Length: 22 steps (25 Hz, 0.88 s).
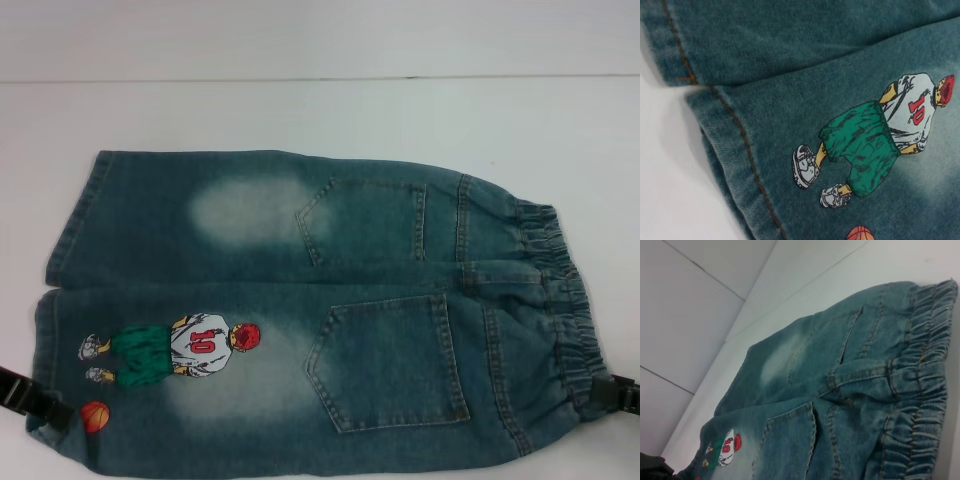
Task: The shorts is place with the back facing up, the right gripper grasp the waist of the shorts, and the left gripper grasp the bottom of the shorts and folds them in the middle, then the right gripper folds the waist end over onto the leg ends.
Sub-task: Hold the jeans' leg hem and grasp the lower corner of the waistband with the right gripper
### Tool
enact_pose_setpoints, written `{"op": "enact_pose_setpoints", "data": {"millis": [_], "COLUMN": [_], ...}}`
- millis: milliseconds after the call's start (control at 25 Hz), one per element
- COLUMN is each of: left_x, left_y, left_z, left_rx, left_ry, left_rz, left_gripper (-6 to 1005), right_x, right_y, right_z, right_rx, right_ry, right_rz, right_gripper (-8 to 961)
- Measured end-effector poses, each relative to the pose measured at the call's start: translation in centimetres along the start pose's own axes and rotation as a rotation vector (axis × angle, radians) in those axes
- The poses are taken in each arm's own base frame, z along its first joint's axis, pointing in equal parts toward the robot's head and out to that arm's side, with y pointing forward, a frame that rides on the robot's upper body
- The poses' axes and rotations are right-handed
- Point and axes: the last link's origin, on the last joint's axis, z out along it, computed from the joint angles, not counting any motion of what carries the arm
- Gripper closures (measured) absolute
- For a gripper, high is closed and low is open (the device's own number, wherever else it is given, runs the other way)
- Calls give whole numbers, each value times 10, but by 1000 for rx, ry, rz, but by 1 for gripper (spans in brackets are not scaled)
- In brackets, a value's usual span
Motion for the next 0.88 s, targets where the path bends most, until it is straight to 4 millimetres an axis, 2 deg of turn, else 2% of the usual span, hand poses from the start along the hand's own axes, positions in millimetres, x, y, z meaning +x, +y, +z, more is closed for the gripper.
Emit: {"op": "enact_pose_setpoints", "data": {"millis": [880], "left_x": [0], "left_y": [-3], "left_z": [0], "left_rx": [14], "left_ry": [9], "left_rz": [1], "left_gripper": [951], "right_x": [-7], "right_y": [10], "right_z": [11], "right_rx": [-70], "right_ry": [27], "right_rz": [-37], "right_gripper": [121]}}
